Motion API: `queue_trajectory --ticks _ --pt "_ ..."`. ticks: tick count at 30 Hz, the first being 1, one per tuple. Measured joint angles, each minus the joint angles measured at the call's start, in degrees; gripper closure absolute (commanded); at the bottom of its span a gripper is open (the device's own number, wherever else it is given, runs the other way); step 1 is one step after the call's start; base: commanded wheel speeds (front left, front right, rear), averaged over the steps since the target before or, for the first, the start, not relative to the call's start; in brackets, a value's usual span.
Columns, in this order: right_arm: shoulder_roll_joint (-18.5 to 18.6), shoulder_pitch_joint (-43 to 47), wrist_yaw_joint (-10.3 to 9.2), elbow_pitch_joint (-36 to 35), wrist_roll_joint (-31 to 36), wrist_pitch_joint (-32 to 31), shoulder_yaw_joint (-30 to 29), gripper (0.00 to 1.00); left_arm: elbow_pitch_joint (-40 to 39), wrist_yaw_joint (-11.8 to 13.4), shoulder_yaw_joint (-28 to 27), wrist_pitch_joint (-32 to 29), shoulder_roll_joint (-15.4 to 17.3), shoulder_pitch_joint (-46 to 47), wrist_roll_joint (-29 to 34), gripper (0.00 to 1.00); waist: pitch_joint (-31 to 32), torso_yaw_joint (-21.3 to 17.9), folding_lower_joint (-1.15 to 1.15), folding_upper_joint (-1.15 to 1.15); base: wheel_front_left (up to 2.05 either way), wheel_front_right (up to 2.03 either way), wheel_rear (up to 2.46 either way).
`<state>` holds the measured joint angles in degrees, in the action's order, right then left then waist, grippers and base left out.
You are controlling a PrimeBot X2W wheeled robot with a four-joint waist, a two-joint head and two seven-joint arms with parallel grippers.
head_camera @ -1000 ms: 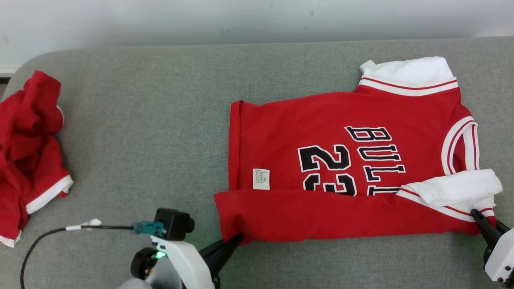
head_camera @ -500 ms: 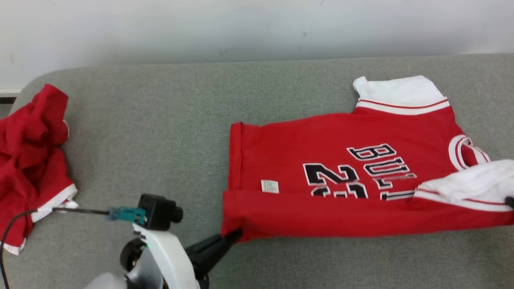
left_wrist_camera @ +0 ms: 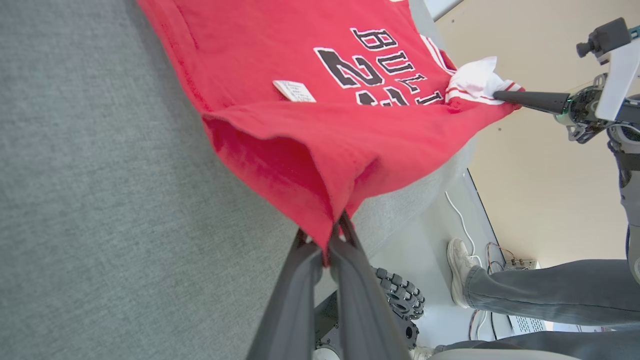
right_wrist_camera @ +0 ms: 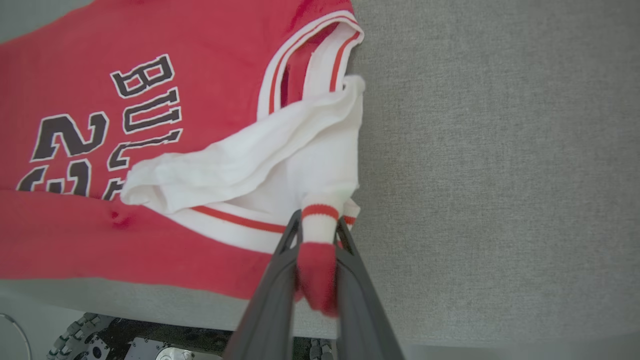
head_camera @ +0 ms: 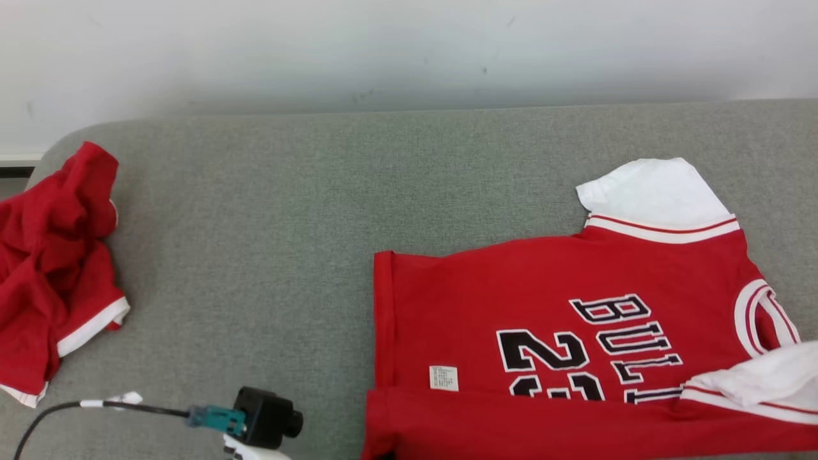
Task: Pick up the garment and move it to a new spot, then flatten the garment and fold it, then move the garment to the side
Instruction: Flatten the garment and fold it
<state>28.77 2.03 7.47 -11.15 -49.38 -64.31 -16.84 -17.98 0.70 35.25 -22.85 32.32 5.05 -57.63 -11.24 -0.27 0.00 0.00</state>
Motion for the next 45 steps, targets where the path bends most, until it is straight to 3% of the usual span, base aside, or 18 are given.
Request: queue_trajectory --ticks 3,4,5,6,7,13,17,25,30,36,45 --pt "-0.3 2.0 0.00 -0.4 1.5 -0.2 0.2 1.00 1.1 0.4 1.0 0.4 -0.1 -0.8 1.1 1.00 -0.3 0.2 0.00 0.00 0.00 0.00 0.00" --pt "-0.6 2.6 0.01 -0.4 2.1 -0.1 0.5 0.95 1.6 0.4 1.3 0.9 -0.3 -0.8 1.7 1.00 -0.4 0.2 0.00 0.00 0.00 0.00 0.00" --pt "-1.1 3.0 0.00 -0.3 2.8 0.7 1.0 0.71 2.3 0.4 1.6 1.4 -0.7 -0.9 2.4 0.84 -0.5 0.3 0.00 0.00 0.00 0.00 0.00" --pt "-1.5 3.2 0.01 -0.2 3.3 1.6 1.6 0.13 3.0 0.7 1.9 1.8 -1.2 -0.9 2.7 0.38 -0.7 0.4 0.00 0.00 0.00 0.00 0.00" --pt "-1.6 3.5 0.01 0.0 3.7 2.2 2.4 0.00 3.6 0.9 2.1 2.3 -1.6 -1.0 3.2 0.00 -0.8 0.5 0.00 0.00 0.00 0.00 0.00" --pt "-0.8 5.2 0.01 1.0 5.4 6.6 5.1 0.00 6.8 1.4 3.1 4.3 -2.4 -2.0 5.4 0.00 -0.8 0.5 0.00 0.00 0.00 0.00 0.00" --pt "0.3 4.7 0.00 0.6 5.4 10.2 3.5 0.00 6.6 3.0 1.9 5.9 -0.5 -2.6 7.7 0.00 -0.8 0.3 0.00 0.00 0.00 0.00 0.00" --pt "2.4 -7.0 0.00 -0.6 7.1 16.2 3.9 0.00 4.0 5.7 -1.8 6.5 1.1 4.2 11.5 0.00 -4.0 0.6 0.00 0.00 0.00 0.00 0.00" --pt "2.5 -19.7 0.01 2.8 12.1 18.8 6.9 0.00 6.1 4.4 -1.9 5.5 -2.9 15.0 13.0 0.00 -8.6 1.6 0.00 0.00 0.00 0.00 0.00" --pt "3.2 -34.0 0.01 9.7 18.3 20.4 11.2 0.00 12.7 2.0 0.3 5.0 -9.9 27.1 14.3 0.00 -15.6 3.8 0.01 0.00 0.00 0.00 0.00" --pt "3.7 -46.2 0.01 21.2 23.3 19.7 18.6 0.00 21.5 -2.0 3.2 5.3 -14.6 35.4 15.6 0.00 -22.1 8.9 0.01 0.00 0.00 0.00 0.00"
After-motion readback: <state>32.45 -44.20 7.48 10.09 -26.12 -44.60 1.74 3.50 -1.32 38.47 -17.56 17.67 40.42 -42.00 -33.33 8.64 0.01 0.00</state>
